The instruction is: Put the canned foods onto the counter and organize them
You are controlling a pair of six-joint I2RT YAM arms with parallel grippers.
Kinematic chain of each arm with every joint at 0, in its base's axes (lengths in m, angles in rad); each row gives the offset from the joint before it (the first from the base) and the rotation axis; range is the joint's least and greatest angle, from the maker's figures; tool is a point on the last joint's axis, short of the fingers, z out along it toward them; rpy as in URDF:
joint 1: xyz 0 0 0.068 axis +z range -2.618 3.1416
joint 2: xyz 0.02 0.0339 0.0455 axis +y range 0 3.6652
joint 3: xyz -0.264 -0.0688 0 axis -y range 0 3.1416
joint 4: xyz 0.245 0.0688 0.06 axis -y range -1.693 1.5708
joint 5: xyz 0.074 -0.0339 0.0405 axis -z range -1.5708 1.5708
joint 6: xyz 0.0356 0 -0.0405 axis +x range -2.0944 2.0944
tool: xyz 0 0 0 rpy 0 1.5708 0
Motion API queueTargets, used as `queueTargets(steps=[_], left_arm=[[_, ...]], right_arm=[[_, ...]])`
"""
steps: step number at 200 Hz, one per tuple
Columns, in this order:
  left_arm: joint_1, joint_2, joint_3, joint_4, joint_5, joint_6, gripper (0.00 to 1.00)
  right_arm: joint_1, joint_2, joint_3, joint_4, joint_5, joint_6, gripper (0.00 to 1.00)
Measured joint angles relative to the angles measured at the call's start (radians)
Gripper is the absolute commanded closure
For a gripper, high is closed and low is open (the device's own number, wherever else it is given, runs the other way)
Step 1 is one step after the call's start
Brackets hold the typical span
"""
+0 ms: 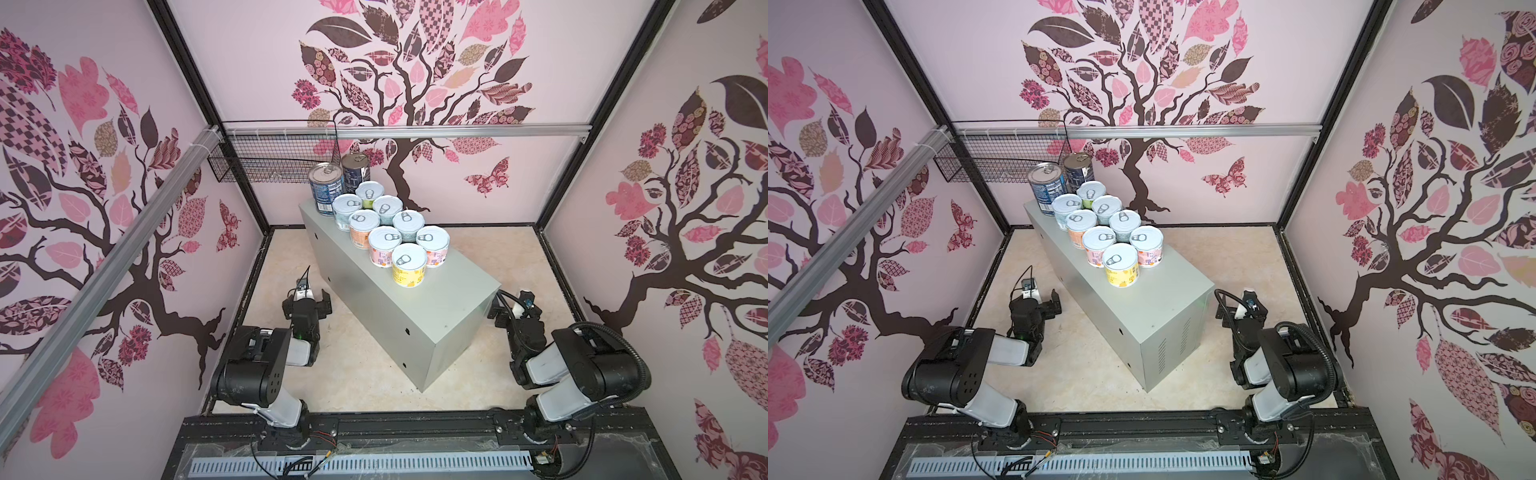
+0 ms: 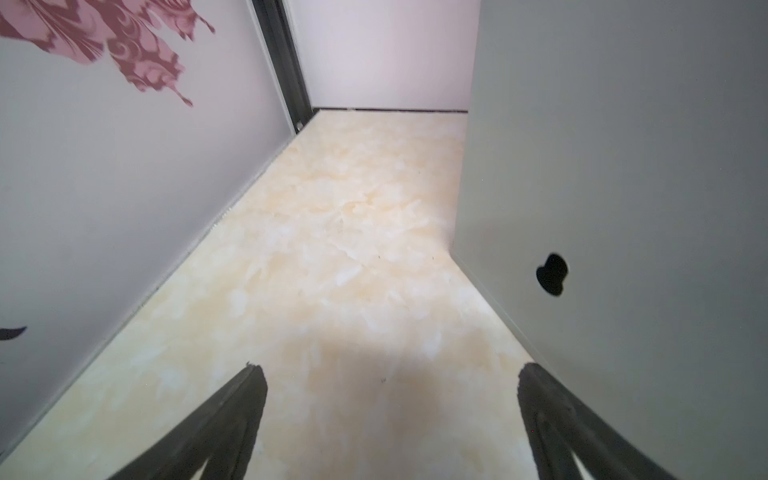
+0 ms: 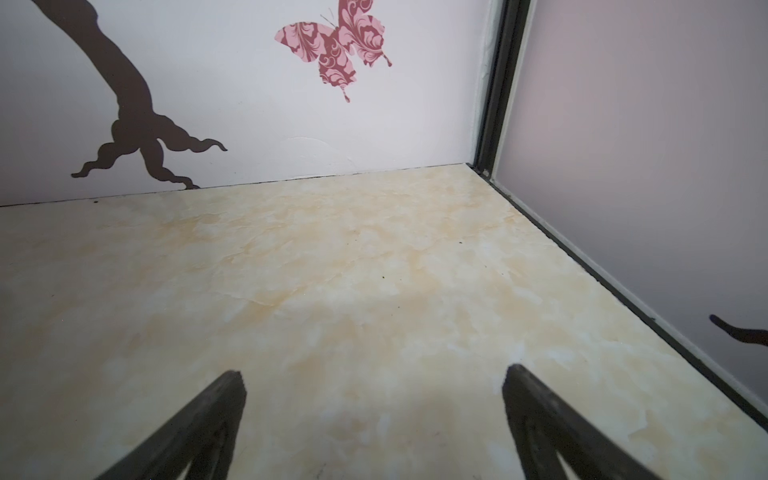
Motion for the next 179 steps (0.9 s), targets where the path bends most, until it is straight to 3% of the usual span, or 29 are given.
queueTargets(steps=[56, 97, 179], left_arm=[[0.114, -0.003, 0.045, -0.065, 0.152, -0.021, 0.02], [0.114, -0.003, 0.047, -0.088, 0.204, -0.022, 0.02], [0.106, -0.003, 0.046, -0.096, 0.213, -0.022, 0.02]], right_arm=[[-0.008, -0.007, 0.101, -0.123, -0.064, -0.032, 0.00], [-0.091, -0.007, 0.222, -0.303, -0.143, 0.010, 0.00], [-0.102, -0.007, 0.227, -0.382, -0.172, 0.032, 0.00]])
